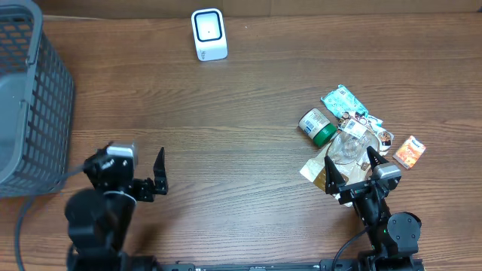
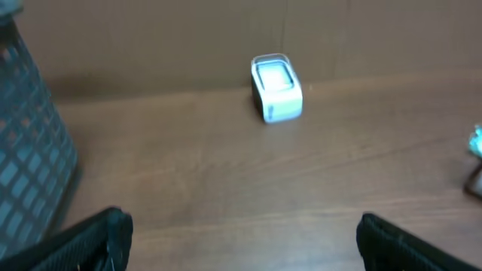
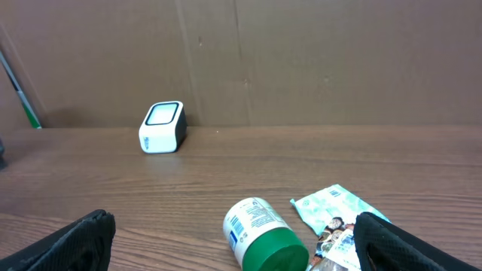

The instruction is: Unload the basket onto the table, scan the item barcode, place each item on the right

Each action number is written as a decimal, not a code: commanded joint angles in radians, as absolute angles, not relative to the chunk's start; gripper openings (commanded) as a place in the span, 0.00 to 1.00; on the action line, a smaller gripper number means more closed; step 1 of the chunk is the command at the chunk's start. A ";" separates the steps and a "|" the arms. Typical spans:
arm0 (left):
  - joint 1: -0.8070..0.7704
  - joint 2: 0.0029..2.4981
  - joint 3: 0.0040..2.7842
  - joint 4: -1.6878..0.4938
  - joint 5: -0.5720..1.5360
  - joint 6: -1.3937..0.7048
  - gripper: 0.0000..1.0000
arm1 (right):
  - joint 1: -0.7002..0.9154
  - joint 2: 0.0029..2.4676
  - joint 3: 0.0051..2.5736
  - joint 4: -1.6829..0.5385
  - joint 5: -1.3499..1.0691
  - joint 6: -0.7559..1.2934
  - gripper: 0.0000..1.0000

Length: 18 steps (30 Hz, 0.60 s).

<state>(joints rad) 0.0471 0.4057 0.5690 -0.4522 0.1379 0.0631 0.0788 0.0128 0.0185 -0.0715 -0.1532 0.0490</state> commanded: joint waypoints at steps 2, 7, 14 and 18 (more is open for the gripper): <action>0.045 0.271 0.367 -0.223 0.154 0.130 1.00 | 0.074 0.003 0.008 -0.069 -0.159 0.053 1.00; 0.045 0.170 0.202 -0.064 0.203 0.229 0.99 | 0.074 0.003 0.008 -0.069 -0.159 0.053 1.00; 0.044 0.045 0.039 0.004 0.214 0.326 1.00 | 0.074 0.003 0.008 -0.069 -0.159 0.053 1.00; 0.044 0.002 0.005 -0.026 0.203 0.331 0.99 | 0.074 0.003 0.008 -0.069 -0.159 0.053 1.00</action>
<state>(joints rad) 0.0471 0.0387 0.0273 0.0010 0.1986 0.2802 0.0788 0.0128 0.0185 -0.0723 -0.1535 0.0486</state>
